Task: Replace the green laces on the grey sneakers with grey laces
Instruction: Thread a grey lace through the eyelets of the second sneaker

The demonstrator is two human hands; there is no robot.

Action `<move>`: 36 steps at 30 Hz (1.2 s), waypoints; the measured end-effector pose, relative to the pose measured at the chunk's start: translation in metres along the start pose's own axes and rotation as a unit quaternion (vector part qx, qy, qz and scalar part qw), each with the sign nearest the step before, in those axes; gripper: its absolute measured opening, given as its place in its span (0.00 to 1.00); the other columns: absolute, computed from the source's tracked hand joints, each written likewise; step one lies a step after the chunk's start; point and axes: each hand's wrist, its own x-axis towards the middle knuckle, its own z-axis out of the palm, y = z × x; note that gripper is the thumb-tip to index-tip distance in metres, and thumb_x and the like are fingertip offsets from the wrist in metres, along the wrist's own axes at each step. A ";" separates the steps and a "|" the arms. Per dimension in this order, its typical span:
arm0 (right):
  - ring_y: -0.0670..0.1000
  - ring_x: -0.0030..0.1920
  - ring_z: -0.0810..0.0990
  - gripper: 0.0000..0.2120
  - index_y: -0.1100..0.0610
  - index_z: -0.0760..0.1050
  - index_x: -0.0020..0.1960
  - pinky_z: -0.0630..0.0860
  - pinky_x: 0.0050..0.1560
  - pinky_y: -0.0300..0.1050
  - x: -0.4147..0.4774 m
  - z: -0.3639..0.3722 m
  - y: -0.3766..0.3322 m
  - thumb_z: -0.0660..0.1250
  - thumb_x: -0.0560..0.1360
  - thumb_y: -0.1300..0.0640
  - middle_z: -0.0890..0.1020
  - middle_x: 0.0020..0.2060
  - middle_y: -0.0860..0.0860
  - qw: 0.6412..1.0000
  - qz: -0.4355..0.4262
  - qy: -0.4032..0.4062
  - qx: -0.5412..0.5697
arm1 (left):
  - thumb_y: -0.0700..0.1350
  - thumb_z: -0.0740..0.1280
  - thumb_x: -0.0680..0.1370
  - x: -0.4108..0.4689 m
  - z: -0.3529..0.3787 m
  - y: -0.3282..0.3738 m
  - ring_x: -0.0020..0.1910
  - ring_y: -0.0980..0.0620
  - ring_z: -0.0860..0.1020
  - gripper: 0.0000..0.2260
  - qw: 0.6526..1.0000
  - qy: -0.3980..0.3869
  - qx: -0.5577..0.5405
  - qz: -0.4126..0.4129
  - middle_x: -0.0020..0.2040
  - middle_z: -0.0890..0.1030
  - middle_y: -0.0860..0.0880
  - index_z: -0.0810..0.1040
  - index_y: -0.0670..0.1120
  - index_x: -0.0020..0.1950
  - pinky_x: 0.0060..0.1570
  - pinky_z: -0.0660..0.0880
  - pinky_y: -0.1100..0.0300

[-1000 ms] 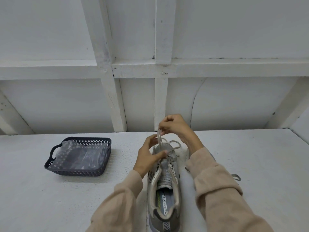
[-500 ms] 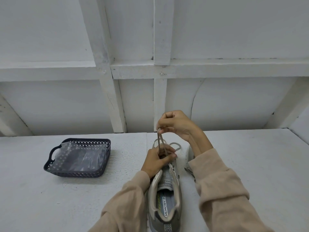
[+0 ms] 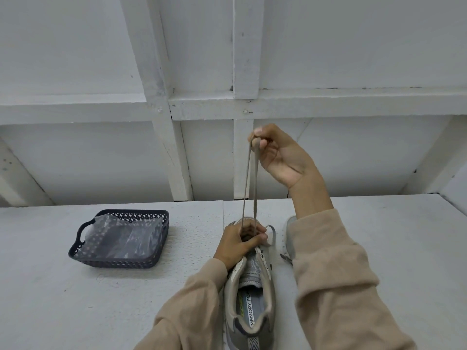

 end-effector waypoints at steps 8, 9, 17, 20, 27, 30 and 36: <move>0.52 0.38 0.83 0.01 0.68 0.76 0.45 0.82 0.40 0.40 0.038 -0.034 0.041 0.66 0.76 0.70 0.81 0.42 0.61 0.991 -0.029 0.099 -0.083 | 0.42 0.64 0.81 -0.002 0.000 0.003 0.44 0.52 0.83 0.08 1.000 -0.005 0.015 0.016 0.41 0.85 0.49 0.82 0.44 0.46 0.49 0.77 0.62; 0.54 0.40 0.84 0.03 0.68 0.76 0.50 0.83 0.41 0.42 0.041 -0.047 0.047 0.67 0.76 0.68 0.81 0.47 0.61 0.980 -0.012 0.121 -0.155 | 0.42 0.63 0.81 -0.002 0.000 0.003 0.44 0.52 0.83 0.09 1.000 -0.005 0.007 0.011 0.42 0.85 0.48 0.82 0.43 0.46 0.50 0.77 0.62; 0.54 0.45 0.79 0.10 0.61 0.80 0.50 0.80 0.34 0.44 0.010 -0.103 0.054 0.70 0.76 0.53 0.81 0.52 0.56 0.806 0.140 0.137 -0.559 | 0.44 0.62 0.82 -0.001 0.001 0.000 0.44 0.50 0.83 0.10 0.999 -0.002 -0.035 -0.010 0.41 0.85 0.47 0.81 0.42 0.47 0.50 0.78 0.60; 0.52 0.35 0.79 0.24 0.63 0.82 0.46 0.74 0.33 0.40 -0.004 -0.101 0.059 0.68 0.75 0.41 0.84 0.41 0.55 0.731 0.248 0.061 -0.633 | 0.44 0.63 0.81 -0.001 0.000 -0.001 0.45 0.49 0.84 0.11 1.000 0.003 -0.020 0.003 0.42 0.85 0.46 0.81 0.40 0.47 0.50 0.78 0.59; 0.43 0.30 0.75 0.09 0.59 0.83 0.39 0.70 0.34 0.36 -0.009 -0.099 0.085 0.78 0.68 0.54 0.80 0.27 0.43 0.810 0.104 0.048 -0.575 | 0.47 0.73 0.73 0.000 0.000 -0.001 0.40 0.53 0.81 0.06 0.999 0.022 0.021 0.010 0.39 0.84 0.46 0.83 0.59 0.43 0.42 0.77 0.59; 0.41 0.26 0.75 0.06 0.60 0.80 0.37 0.67 0.26 0.31 -0.012 -0.088 0.079 0.77 0.69 0.62 0.78 0.23 0.39 0.828 0.077 0.032 -0.555 | 0.37 0.75 0.72 -0.001 0.000 -0.001 0.42 0.57 0.82 0.08 1.000 0.013 -0.009 -0.007 0.40 0.85 0.53 0.83 0.49 0.44 0.45 0.77 0.65; 0.48 0.26 0.75 0.09 0.72 0.79 0.41 0.70 0.25 0.35 -0.018 -0.063 0.067 0.75 0.70 0.66 0.79 0.26 0.52 0.856 0.070 0.005 -0.512 | 0.36 0.75 0.72 -0.001 0.000 -0.002 0.43 0.54 0.82 0.06 0.999 0.006 -0.020 -0.031 0.41 0.85 0.51 0.82 0.44 0.45 0.47 0.76 0.63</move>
